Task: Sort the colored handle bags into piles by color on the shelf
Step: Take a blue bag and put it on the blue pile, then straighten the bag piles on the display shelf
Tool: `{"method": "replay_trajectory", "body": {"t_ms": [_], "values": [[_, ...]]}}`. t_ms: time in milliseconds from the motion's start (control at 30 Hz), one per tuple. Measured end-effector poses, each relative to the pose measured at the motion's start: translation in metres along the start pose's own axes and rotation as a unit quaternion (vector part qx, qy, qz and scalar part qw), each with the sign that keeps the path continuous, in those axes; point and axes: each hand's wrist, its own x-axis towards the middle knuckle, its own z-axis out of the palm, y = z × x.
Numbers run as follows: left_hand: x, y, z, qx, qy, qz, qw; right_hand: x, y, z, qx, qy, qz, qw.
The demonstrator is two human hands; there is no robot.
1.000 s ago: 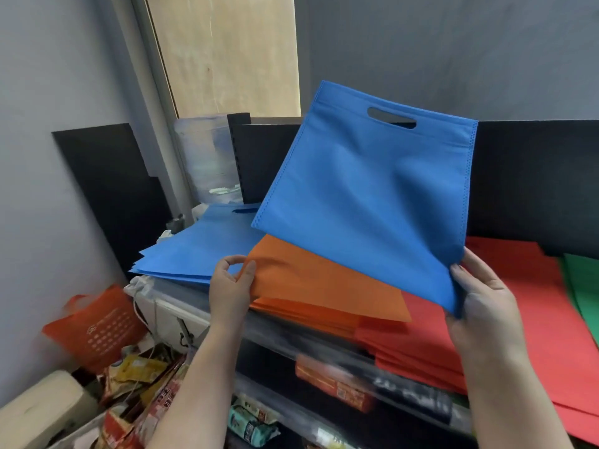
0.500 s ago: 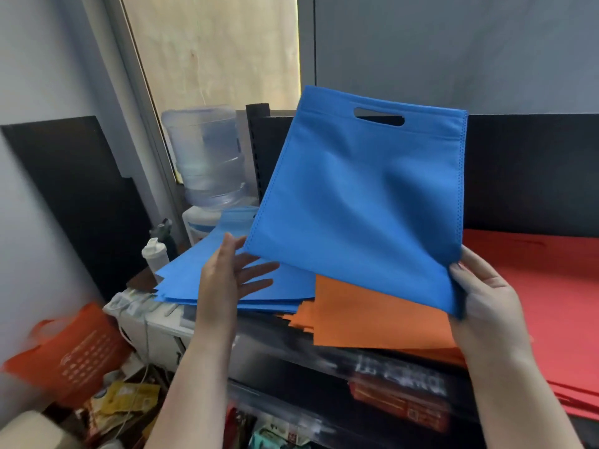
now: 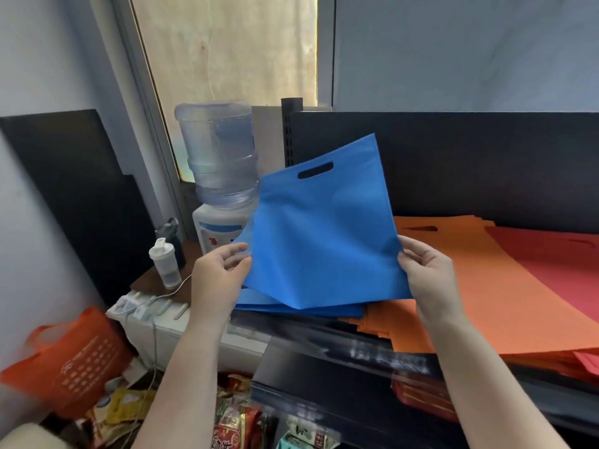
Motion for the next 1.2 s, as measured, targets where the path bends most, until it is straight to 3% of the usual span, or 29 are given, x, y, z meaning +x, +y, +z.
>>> {"method": "replay_trajectory", "body": {"t_ms": [133, 267, 433, 600, 867, 1200], "values": [[0.014, -0.013, 0.001, 0.068, -0.002, -0.012, 0.998, 0.009, 0.007, 0.009, -0.183, -0.008, -0.022, 0.983], [0.02, -0.015, 0.004, 0.171, 0.001, -0.005, 0.985, 0.015, 0.007, 0.011, -0.361, -0.044, -0.01, 0.931], [0.018, 0.001, 0.011, 0.251, 0.007, 0.017, 0.968, 0.015, -0.011, -0.004, -0.456, -0.067, -0.021, 0.887], [-0.002, 0.042, 0.056, 0.286, -0.055, 0.097, 0.952, 0.009, -0.044, -0.043, -0.533, -0.074, -0.092, 0.838], [-0.058, 0.133, 0.187, 0.353, -0.146, 0.287, 0.879, -0.001, -0.105, -0.172, -0.656, -0.01, -0.155, 0.739], [-0.16, 0.222, 0.351, 0.359, -0.245, 0.413, 0.8, -0.041, -0.142, -0.367, -0.76, 0.072, -0.043, 0.645]]}}
